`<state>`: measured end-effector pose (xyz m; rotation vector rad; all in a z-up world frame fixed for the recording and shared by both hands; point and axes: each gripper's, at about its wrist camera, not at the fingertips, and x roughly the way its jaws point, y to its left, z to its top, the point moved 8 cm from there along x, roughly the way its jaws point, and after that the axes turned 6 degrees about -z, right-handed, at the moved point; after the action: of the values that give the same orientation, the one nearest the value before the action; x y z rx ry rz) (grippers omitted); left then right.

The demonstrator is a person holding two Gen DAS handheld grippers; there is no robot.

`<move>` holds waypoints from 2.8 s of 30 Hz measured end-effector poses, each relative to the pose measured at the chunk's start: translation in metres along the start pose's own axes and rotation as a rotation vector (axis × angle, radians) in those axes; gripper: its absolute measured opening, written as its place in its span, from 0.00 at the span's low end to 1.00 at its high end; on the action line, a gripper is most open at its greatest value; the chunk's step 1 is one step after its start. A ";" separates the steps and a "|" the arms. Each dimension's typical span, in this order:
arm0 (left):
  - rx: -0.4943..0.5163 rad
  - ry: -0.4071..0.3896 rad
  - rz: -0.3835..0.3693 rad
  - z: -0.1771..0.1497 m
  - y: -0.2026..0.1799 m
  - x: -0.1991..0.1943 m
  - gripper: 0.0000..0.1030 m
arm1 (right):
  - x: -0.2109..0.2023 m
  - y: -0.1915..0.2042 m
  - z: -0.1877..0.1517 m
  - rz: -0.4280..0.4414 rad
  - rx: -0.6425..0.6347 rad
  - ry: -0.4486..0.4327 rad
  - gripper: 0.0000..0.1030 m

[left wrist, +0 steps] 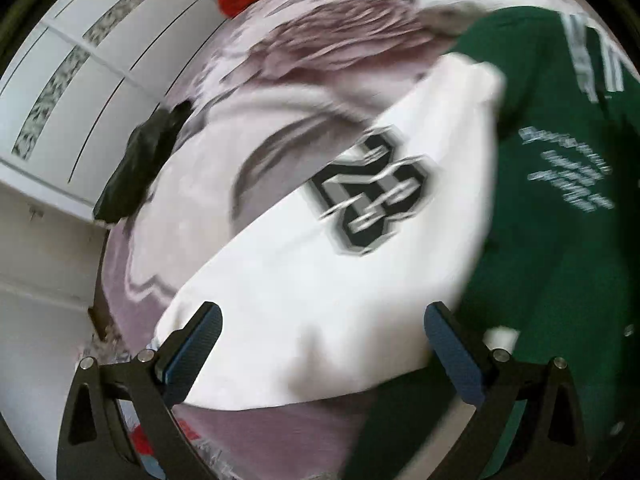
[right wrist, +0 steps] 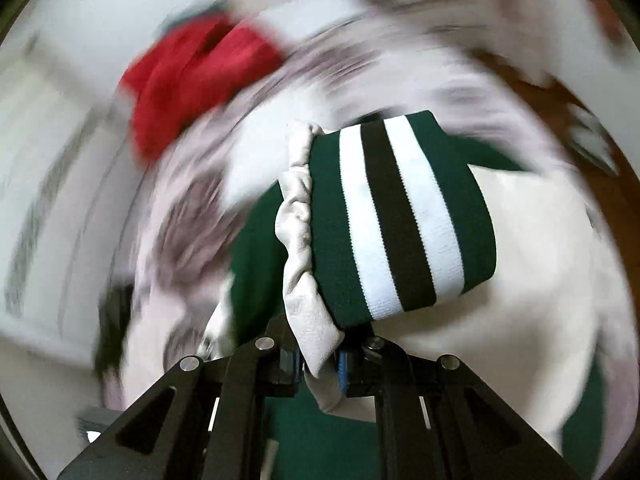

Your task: Fold large clothes

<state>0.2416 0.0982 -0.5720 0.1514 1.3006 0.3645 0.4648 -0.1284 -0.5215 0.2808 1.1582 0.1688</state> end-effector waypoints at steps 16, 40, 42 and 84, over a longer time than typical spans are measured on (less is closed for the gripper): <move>-0.490 0.293 -0.333 -0.106 0.163 0.088 1.00 | 0.055 0.026 -0.144 0.158 0.168 0.453 0.58; -1.133 -0.054 -0.556 -0.099 0.238 0.112 0.13 | 0.064 0.042 -0.184 0.047 0.191 0.483 0.58; -1.138 -0.108 -0.560 -0.078 0.263 0.119 0.13 | 0.063 0.043 -0.187 0.038 0.191 0.485 0.58; -0.843 -0.107 -0.651 0.069 0.294 0.224 0.53 | 0.012 -0.246 -0.139 -0.121 1.113 0.099 0.52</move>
<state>0.3045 0.4570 -0.6659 -0.9296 0.9326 0.3060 0.3387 -0.3409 -0.6579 1.1834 1.2696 -0.6040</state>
